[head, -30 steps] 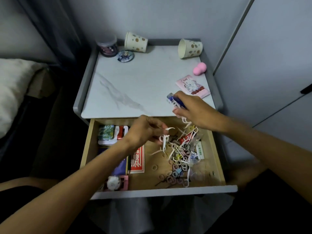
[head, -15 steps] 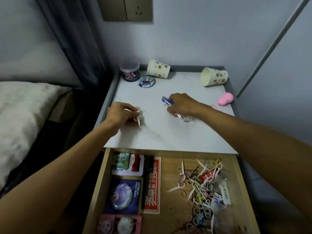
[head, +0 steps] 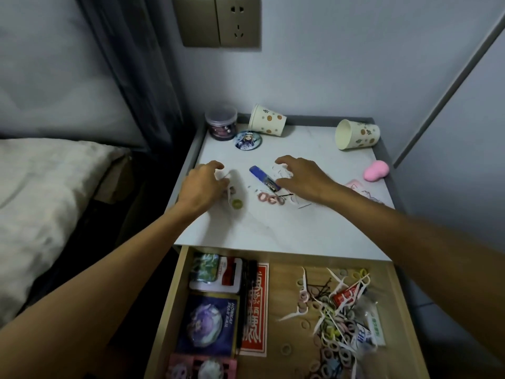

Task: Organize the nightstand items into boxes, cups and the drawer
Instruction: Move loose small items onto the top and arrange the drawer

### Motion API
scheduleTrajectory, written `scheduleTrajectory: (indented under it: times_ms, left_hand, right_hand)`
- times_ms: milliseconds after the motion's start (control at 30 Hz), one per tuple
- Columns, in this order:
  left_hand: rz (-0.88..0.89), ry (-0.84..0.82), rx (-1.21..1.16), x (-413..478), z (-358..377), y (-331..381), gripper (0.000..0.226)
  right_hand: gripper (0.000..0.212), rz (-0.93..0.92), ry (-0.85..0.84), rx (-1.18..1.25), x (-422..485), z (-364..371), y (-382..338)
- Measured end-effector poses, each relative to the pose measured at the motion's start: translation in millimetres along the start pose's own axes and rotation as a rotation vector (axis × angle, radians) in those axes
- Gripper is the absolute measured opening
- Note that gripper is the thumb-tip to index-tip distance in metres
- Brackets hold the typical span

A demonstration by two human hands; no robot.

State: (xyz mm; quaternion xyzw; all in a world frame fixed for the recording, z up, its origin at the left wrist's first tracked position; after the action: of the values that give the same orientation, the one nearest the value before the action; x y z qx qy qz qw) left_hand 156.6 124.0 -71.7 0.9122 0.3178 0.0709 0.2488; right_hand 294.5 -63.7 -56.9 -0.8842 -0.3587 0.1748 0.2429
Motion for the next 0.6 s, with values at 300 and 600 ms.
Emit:
scheduleTrajectory:
  times_ms: [300, 600]
  left_hand:
    - [0.296, -0.115, 0.044, -88, -6, 55, 0.024]
    - [0.442, -0.661, 0.291, -182, 99, 63, 0.059]
  right_hand:
    - [0.024, -0.233, 0.098, -0.028, -101, -7, 13]
    - [0.088, -0.152, -0.619, -0.584, -208, 49, 91]
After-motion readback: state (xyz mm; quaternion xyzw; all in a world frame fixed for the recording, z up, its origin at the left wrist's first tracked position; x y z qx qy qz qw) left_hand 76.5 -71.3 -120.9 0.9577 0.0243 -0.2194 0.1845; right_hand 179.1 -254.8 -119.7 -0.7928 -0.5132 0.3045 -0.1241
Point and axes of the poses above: each hand's wrist, its own x-axis towards the middle knuckle, its own z-axis out of the palm, y = z × x, the point moved 2 cm from there along x, towards the middle knuckle, and after that the axes turned 2 degrees about -z, right-handed, at the moved point
